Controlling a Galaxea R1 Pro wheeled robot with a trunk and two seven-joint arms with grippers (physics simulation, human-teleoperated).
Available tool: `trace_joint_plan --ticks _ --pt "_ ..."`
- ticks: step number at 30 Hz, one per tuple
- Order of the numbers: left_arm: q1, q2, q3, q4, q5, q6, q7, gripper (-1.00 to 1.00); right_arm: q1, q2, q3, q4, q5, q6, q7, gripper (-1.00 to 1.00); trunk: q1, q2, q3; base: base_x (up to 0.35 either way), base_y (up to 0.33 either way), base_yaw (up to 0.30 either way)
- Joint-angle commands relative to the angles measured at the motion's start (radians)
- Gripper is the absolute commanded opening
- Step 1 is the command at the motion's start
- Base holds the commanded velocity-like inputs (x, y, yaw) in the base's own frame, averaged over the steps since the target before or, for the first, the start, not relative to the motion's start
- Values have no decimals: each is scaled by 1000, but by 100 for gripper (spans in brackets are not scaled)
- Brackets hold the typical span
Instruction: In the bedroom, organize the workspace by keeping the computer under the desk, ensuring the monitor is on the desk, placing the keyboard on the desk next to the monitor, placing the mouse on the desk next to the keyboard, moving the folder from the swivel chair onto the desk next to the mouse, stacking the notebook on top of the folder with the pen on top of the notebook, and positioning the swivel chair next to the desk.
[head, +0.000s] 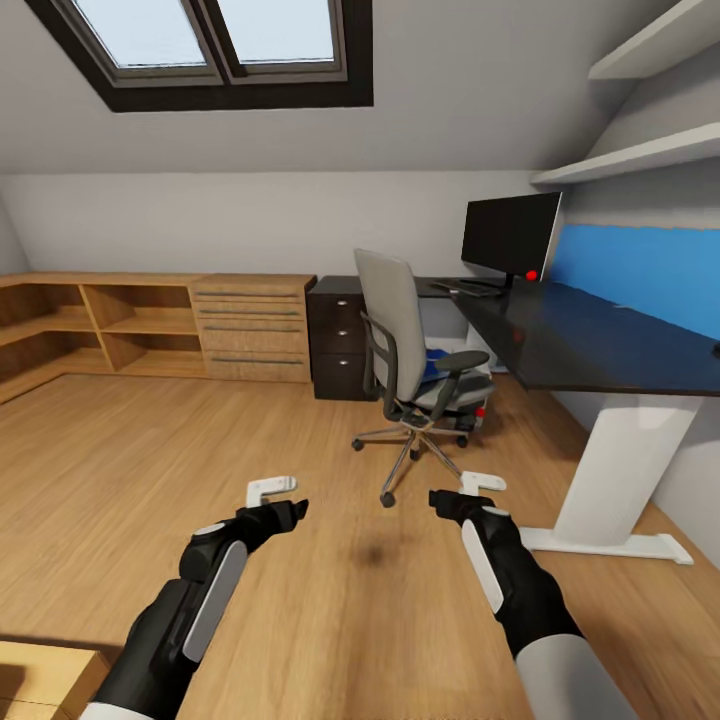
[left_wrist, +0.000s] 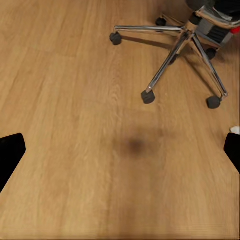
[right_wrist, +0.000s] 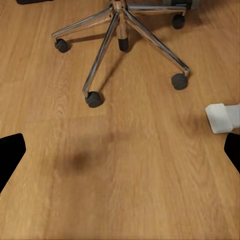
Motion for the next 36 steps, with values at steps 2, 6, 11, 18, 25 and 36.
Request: trace_joint_plan --ticks 2,6,11,18,25,36 --pt "1 8 -2 -8 26 9 10 100 9 0 0 -20 -11 3 -7 100 0 0 -1 0 0 0" --pt "14 15 -10 -13 38 13 11 100 19 0 -2 -42 -11 2 -8 100 0 0 -1 0 0 0" --pt "28 18 -54 2 40 13 9 100 19 0 -13 -44 -13 -7 -35 100 0 0 -1 0 0 0" --pt "43 20 -70 7 39 6 9 100 20 -7 -33 -30 -11 -66 -51 100 0 0 -1 145 0 0" --pt "44 19 -90 3 39 3 9 100 11 -53 -30 271 84 -404 -48 100 0 0 -1 320 0 0" --pt "57 19 -137 2 39 3 13 100 -241 -158 -33 863 114 -827 -50 100 0 0 -1 321 0 0"
